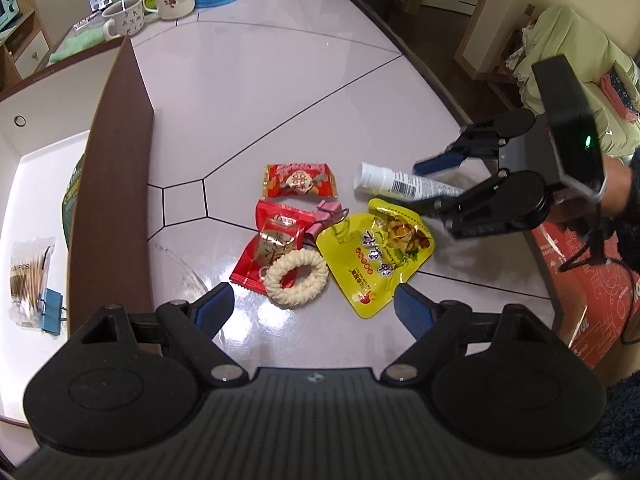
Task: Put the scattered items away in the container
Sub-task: 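Grasp the white tube with the right tool, then grasp the ring-shaped cracker with the left tool while the right lifts the tube, then carry the cracker into the box and open the left tool while right carries tube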
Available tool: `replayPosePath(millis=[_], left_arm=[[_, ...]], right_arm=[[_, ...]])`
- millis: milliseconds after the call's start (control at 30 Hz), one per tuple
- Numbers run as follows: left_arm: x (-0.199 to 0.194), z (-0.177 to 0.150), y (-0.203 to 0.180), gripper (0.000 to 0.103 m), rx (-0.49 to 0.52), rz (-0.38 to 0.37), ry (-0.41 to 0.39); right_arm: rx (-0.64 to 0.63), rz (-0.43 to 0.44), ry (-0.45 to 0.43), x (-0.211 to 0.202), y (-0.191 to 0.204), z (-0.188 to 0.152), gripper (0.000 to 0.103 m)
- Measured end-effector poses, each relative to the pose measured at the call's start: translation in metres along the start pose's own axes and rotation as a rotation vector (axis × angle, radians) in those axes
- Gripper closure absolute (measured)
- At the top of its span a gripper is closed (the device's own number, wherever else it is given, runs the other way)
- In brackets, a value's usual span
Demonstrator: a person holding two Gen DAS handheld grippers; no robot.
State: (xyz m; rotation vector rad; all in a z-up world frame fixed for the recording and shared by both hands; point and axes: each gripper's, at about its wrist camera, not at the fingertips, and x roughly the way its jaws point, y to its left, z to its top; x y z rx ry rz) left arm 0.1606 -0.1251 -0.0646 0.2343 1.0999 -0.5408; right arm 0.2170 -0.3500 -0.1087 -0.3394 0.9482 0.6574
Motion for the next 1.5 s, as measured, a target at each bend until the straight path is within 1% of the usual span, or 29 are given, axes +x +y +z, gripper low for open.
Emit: replayPosePath(millis=[100, 200, 267, 333, 500, 600, 667, 733, 800, 833, 933, 1033, 1200, 1367, 1500], left_arm=[[0.005, -0.002, 0.000, 0.022, 0.007, 0.005, 0.010], [0.012, -0.004, -0.001, 0.029, 0.023, 0.018, 0.018], [0.017, -0.004, -0.002, 0.037, 0.042, 0.031, 0.023], [0.023, -0.004, -0.004, 0.040, 0.076, 0.053, 0.023], [0.041, -0.002, -0.005, 0.041, 0.124, 0.079, 0.018], [0.051, 0.001, -0.004, 0.050, 0.142, 0.090, 0.016], [0.059, 0.002, -0.003, 0.058, 0.150, 0.102, 0.019], [0.063, 0.001, -0.003, 0.060, 0.155, 0.101, 0.022], [0.064, -0.001, -0.004, 0.058, 0.160, 0.091, 0.025], [0.065, -0.001, -0.004, 0.061, 0.162, 0.086, 0.027], [0.067, -0.004, -0.004, 0.091, 0.168, 0.070, 0.032], [0.069, -0.007, -0.005, 0.091, 0.174, 0.054, 0.035], [0.044, -0.010, -0.007, 0.091, 0.165, 0.025, -0.017], [0.011, -0.009, 0.000, 0.091, 0.135, 0.015, -0.087], [-0.015, -0.005, 0.009, 0.091, 0.113, 0.022, -0.144]], right_arm=[[-0.005, -0.005, 0.003, 0.000, 0.002, -0.001, 0.066], [0.047, -0.010, 0.005, -0.004, 0.000, -0.004, 0.068], [0.129, -0.005, 0.002, -0.008, -0.003, -0.010, 0.068], [0.230, 0.007, -0.005, -0.015, -0.009, -0.018, 0.069], [0.457, 0.016, -0.023, -0.033, -0.017, -0.042, 0.069], [0.550, 0.010, -0.033, -0.042, -0.017, -0.053, 0.069], [0.596, 0.011, -0.041, -0.047, -0.016, -0.059, 0.069], [0.633, 0.015, -0.053, -0.050, -0.013, -0.065, 0.069], [0.660, 0.017, -0.063, -0.051, -0.012, -0.067, 0.068], [0.671, 0.017, -0.067, -0.052, -0.013, -0.068, 0.068], [0.679, 0.007, -0.072, -0.053, -0.011, -0.069, 0.069], [0.680, -0.011, -0.076, -0.053, -0.008, -0.069, 0.069], [0.753, -0.019, -0.089, -0.054, -0.006, -0.074, 0.070], [0.880, 0.030, -0.124, -0.066, -0.008, -0.085, 0.070], [0.941, 0.066, -0.198, -0.085, -0.008, -0.082, 0.070]])
